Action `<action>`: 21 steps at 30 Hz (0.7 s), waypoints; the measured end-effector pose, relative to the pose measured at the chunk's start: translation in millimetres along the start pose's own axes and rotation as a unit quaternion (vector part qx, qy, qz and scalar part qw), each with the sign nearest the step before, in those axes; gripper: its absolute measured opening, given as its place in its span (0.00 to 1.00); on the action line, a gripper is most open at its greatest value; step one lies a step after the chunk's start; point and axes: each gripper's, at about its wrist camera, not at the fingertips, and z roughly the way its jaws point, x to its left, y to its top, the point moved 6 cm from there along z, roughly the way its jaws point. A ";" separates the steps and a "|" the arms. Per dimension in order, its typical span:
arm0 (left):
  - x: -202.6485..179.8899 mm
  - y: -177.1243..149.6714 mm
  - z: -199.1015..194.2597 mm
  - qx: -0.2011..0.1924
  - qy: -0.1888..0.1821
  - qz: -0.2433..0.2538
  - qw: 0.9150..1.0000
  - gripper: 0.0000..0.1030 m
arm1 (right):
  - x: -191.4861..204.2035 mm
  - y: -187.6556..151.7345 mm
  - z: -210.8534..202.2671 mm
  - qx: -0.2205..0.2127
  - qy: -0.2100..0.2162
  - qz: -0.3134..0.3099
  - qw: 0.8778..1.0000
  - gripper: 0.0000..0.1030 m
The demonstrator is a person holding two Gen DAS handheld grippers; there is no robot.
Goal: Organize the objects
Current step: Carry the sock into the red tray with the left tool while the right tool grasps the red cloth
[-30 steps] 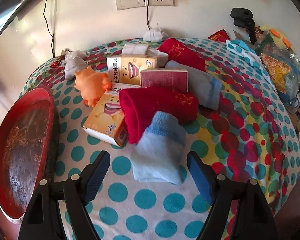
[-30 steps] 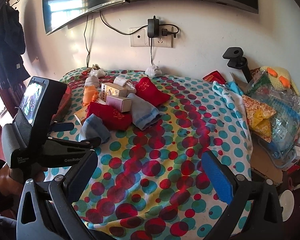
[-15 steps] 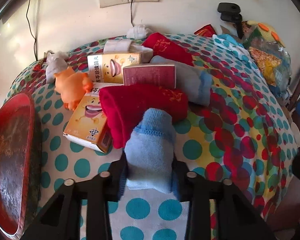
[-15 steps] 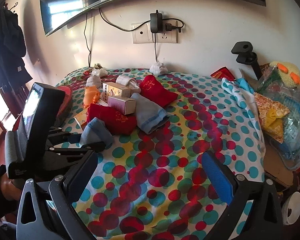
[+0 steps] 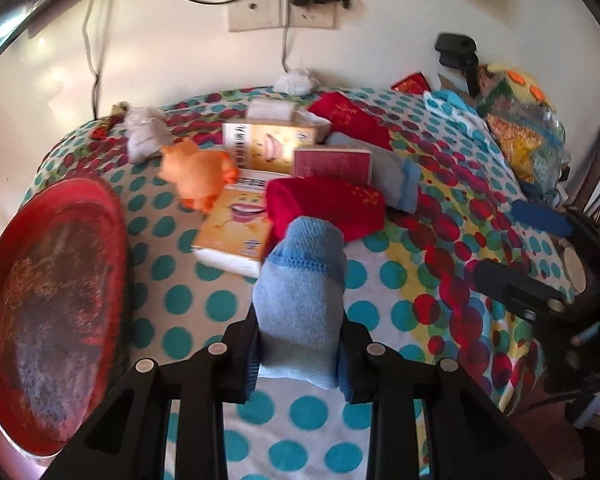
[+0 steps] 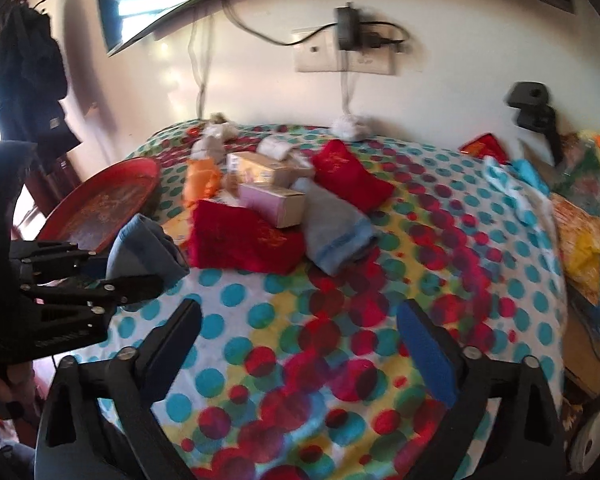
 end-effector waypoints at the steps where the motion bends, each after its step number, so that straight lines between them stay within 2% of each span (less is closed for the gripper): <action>1: 2.9 -0.5 -2.9 -0.001 -0.001 -0.003 1.000 0.29 | 5.6 2.4 4.5 0.002 0.005 -0.008 1.000 0.86; 4: 17.4 -2.0 -13.3 -0.008 0.004 -0.015 1.000 0.29 | 21.8 9.4 16.7 0.007 0.027 -0.028 0.999 0.82; 6: 31.9 -2.9 -19.4 -0.014 0.012 -0.026 1.000 0.30 | 32.8 13.5 25.4 0.012 0.043 -0.039 0.998 0.72; 8: 47.4 -5.1 -23.4 -0.014 0.022 -0.036 0.999 0.30 | 45.4 17.9 36.1 0.019 0.059 -0.052 0.997 0.69; 14: 92.2 -11.0 -30.1 -0.016 0.040 -0.072 0.996 0.30 | 64.6 30.2 66.4 0.036 0.059 -0.082 0.994 0.67; 19: 133.4 -13.8 -36.8 -0.021 0.065 -0.101 0.993 0.30 | 63.8 36.2 89.5 0.046 0.024 -0.107 0.993 0.63; 21: 152.6 -15.1 -38.9 -0.022 0.075 -0.114 0.990 0.30 | 61.4 37.0 95.7 0.049 0.025 -0.108 0.993 0.62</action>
